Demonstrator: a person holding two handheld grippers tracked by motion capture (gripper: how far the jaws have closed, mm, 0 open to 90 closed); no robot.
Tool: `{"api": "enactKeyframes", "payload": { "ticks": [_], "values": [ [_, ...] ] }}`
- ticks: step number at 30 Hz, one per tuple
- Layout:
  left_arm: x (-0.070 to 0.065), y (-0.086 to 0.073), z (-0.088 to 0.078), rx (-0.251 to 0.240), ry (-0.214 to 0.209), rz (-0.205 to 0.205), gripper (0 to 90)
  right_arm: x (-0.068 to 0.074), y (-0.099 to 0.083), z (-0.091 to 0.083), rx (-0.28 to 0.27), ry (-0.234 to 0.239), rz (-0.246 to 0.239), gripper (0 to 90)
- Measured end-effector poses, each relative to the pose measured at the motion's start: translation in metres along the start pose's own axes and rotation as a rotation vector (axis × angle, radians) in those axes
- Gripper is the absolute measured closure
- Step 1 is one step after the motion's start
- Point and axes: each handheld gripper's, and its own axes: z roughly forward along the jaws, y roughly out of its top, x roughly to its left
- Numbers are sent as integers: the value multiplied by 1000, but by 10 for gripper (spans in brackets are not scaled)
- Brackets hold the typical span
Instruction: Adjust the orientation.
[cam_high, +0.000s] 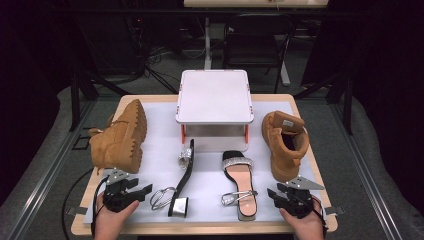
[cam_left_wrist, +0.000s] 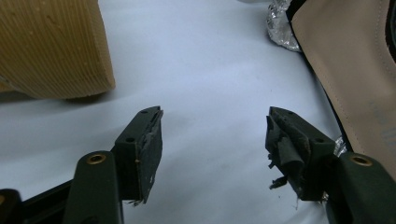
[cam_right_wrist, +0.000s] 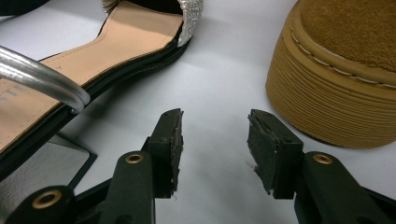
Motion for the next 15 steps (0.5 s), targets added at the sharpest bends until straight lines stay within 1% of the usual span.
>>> {"api": "enactKeyframes", "payload": {
  "ticks": [2,3,4,6,7,8,9,10,13,14,15],
  "values": [
    [0,0,0,-11,7,5,401,0,-1,0,-14,-7,0,550],
    [0,0,0,-11,7,5,401,0,-1,0,-17,-15,-3,549],
    [0,1,-2,-21,3,1,402,1,-1,0,-18,-21,-2,546],
    [0,1,-3,-27,11,3,402,1,-1,-1,-22,-21,16,534],
    [0,1,-4,-31,10,2,402,1,-1,-1,-30,-12,30,533],
    [0,1,-5,-31,-1,0,404,2,-1,-2,-28,-12,34,532],
    [0,1,-5,-31,-1,0,414,2,-1,-2,-28,-12,34,532],
    [1,1,-6,-40,-13,-18,420,3,-1,-2,-26,-20,29,525],
    [1,1,-8,-43,-8,-29,421,3,-1,-2,-19,-21,30,525],
    [0,1,-11,-49,-1,-32,426,3,-1,-3,-6,-26,28,518],
    [0,1,-11,-49,-1,-32,456,3,-1,-3,-6,-26,28,518]
  ]
}}
